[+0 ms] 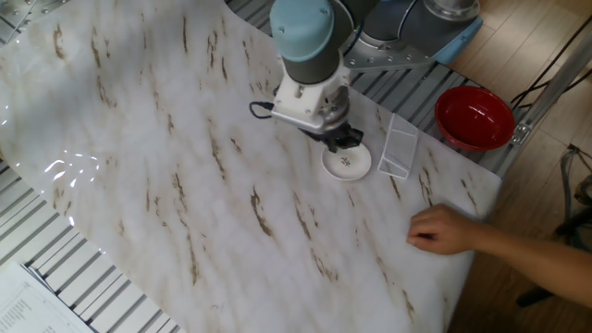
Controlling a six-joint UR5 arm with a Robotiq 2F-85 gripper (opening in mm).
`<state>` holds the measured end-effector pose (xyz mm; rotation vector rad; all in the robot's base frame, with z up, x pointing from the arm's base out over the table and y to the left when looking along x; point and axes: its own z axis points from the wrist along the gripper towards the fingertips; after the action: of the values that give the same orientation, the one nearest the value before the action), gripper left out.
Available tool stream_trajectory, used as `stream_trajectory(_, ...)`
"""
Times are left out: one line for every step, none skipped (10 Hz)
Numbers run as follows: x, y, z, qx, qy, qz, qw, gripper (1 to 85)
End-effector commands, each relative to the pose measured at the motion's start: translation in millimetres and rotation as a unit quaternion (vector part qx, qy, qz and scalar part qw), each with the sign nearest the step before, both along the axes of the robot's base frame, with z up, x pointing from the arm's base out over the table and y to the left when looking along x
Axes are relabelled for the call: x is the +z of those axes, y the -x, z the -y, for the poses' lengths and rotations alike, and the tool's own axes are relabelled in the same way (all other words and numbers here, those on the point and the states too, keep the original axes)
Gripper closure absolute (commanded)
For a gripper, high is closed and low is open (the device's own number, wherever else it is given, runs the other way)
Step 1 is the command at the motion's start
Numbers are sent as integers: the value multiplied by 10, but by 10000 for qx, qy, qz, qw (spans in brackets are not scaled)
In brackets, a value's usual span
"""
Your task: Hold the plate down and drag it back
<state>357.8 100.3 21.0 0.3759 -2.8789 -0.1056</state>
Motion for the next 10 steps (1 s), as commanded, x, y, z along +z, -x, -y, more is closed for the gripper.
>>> stream_trajectory(48,-215,332,465,443,276,9976,843)
stream_trajectory(81,-100,86,22,62,71,10000,843)
stream_trajectory(102,-48,-43,-148,-195,1,9997,843)
stream_trajectory(113,-17,-148,-322,-380,-55,9987,843)
stream_trajectory(105,-6,-142,-351,-326,-71,9988,843)
stream_trajectory(85,-13,-199,-421,-357,-40,9985,843)
stream_trajectory(32,-57,-228,-408,-382,68,9984,843)
stream_trajectory(-53,-125,-203,-358,-346,190,9986,843)
stream_trajectory(-114,-156,-218,-369,-384,218,9983,843)
stream_trajectory(-159,-177,-201,-341,-369,252,9984,843)
